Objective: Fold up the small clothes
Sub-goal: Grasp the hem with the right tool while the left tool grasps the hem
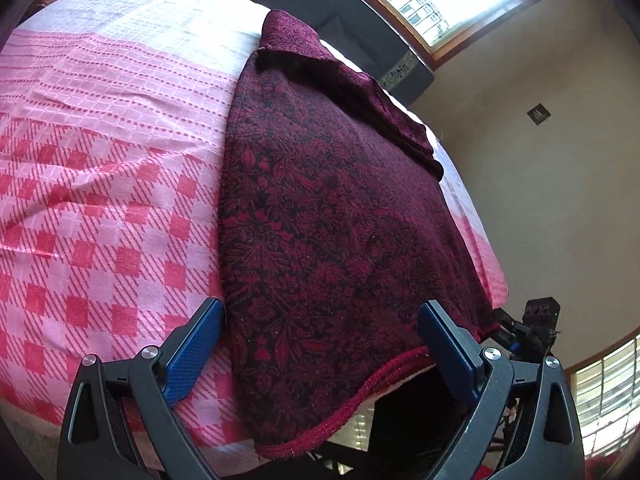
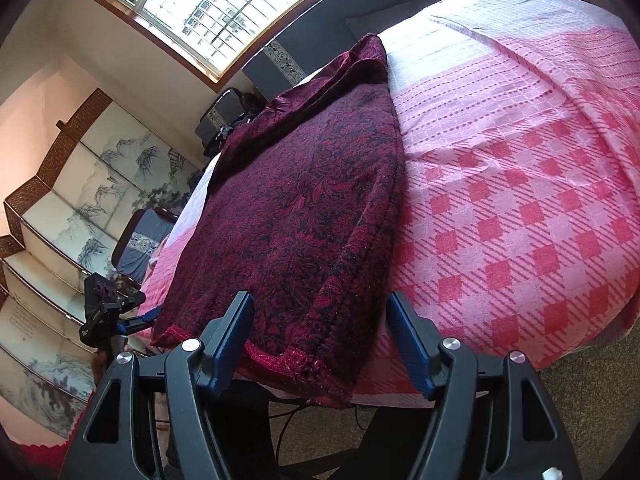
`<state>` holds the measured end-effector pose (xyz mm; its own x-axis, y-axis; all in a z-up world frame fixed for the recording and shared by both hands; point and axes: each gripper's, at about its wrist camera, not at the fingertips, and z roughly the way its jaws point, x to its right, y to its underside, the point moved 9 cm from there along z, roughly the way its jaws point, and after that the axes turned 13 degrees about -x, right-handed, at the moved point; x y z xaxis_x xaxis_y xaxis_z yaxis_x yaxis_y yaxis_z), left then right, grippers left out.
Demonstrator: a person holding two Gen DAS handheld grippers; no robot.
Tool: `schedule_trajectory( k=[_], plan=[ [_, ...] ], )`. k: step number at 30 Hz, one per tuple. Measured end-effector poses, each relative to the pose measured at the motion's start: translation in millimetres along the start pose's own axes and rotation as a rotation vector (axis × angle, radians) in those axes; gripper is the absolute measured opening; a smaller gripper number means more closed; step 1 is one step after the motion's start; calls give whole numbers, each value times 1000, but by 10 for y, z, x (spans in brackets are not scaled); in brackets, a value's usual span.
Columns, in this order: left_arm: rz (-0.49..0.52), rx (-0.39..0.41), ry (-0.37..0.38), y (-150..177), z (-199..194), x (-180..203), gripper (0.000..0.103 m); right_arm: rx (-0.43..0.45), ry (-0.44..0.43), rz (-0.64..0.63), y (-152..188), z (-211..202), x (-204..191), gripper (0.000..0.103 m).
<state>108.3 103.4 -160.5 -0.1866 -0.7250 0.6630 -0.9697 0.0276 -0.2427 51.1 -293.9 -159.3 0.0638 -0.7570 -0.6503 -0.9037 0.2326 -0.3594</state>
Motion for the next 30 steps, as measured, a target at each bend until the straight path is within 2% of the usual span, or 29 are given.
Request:
schedule_trajectory(
  k=[1, 3, 6, 9, 10, 14, 17, 21, 25, 26, 28, 29, 30],
  plan=[
    [5, -9, 18, 30, 16, 42, 96, -14, -25, 6, 2, 23, -10, 60],
    [15, -16, 54, 78, 33, 101, 96, -38, -61, 45, 4, 83, 30, 38],
    [3, 20, 98, 93, 24, 129, 93, -52, -102, 113, 7, 133, 138, 16],
    [23, 38, 87, 100, 31, 121, 72, -42, -138, 155, 19, 103, 220, 13],
    [29, 34, 79, 113, 50, 116, 69, -38, -138, 160, 17, 77, 245, 13],
    [41, 23, 87, 131, 46, 98, 69, -45, -136, 154, 4, 1, 319, 12],
    [49, 8, 93, 129, 31, 88, 69, -72, -150, 134, 8, 16, 259, 16],
    [40, -4, 96, 92, 38, 72, 73, -67, -210, 148, -11, 66, 179, 33],
    [40, -4, 96, 74, 71, 97, 79, -65, -229, 156, -27, 140, 102, 36],
    [37, 2, 94, 73, 67, 95, 79, -63, -234, 168, -36, 149, 109, 35],
    [34, 6, 85, 77, 66, 100, 79, -67, -227, 198, -27, 164, 155, 26],
    [33, 10, 80, 81, 62, 102, 78, -75, -209, 207, -26, 179, 193, 14],
    [31, 16, 69, 82, 61, 100, 76, -76, -203, 211, -19, 184, 220, 10]
  ],
)
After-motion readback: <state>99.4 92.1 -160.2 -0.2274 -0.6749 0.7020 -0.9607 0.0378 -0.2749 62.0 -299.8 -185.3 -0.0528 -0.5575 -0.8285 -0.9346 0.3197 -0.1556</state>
